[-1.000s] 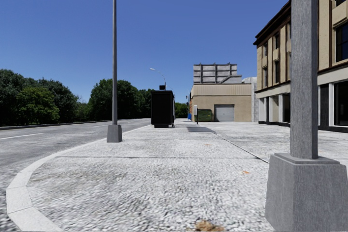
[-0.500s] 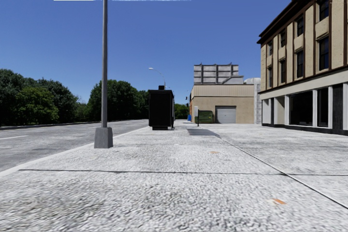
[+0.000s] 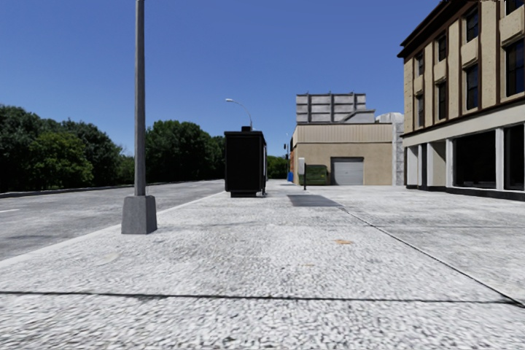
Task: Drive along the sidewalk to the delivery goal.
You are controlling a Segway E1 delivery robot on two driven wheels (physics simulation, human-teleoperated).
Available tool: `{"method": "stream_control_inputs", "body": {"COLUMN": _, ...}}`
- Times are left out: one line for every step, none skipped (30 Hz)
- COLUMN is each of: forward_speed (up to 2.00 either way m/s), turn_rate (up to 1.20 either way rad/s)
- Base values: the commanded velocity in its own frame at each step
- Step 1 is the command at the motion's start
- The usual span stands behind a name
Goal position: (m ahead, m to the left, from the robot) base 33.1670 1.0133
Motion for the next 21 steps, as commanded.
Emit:
{"method": "stream_control_inputs", "body": {"forward_speed": 1.64, "turn_rate": 0.00}}
{"method": "stream_control_inputs", "body": {"forward_speed": 1.64, "turn_rate": 0.00}}
{"method": "stream_control_inputs", "body": {"forward_speed": 1.64, "turn_rate": 0.00}}
{"method": "stream_control_inputs", "body": {"forward_speed": 1.64, "turn_rate": 0.00}}
{"method": "stream_control_inputs", "body": {"forward_speed": 1.64, "turn_rate": 0.00}}
{"method": "stream_control_inputs", "body": {"forward_speed": 1.64, "turn_rate": 0.00}}
{"method": "stream_control_inputs", "body": {"forward_speed": 1.64, "turn_rate": 0.00}}
{"method": "stream_control_inputs", "body": {"forward_speed": 1.64, "turn_rate": 0.00}}
{"method": "stream_control_inputs", "body": {"forward_speed": 1.64, "turn_rate": 0.00}}
{"method": "stream_control_inputs", "body": {"forward_speed": 1.64, "turn_rate": 0.00}}
{"method": "stream_control_inputs", "body": {"forward_speed": 1.64, "turn_rate": 0.00}}
{"method": "stream_control_inputs", "body": {"forward_speed": 1.64, "turn_rate": 0.00}}
{"method": "stream_control_inputs", "body": {"forward_speed": 1.64, "turn_rate": 0.00}}
{"method": "stream_control_inputs", "body": {"forward_speed": 1.67, "turn_rate": 0.00}}
{"method": "stream_control_inputs", "body": {"forward_speed": 1.67, "turn_rate": 0.00}}
{"method": "stream_control_inputs", "body": {"forward_speed": 2.00, "turn_rate": 0.00}}
{"method": "stream_control_inputs", "body": {"forward_speed": 2.00, "turn_rate": 0.00}}
{"method": "stream_control_inputs", "body": {"forward_speed": 2.00, "turn_rate": 0.00}}
{"method": "stream_control_inputs", "body": {"forward_speed": 2.00, "turn_rate": 0.00}}
{"method": "stream_control_inputs", "body": {"forward_speed": 2.00, "turn_rate": 0.00}}
{"method": "stream_control_inputs", "body": {"forward_speed": 2.00, "turn_rate": -0.08}}
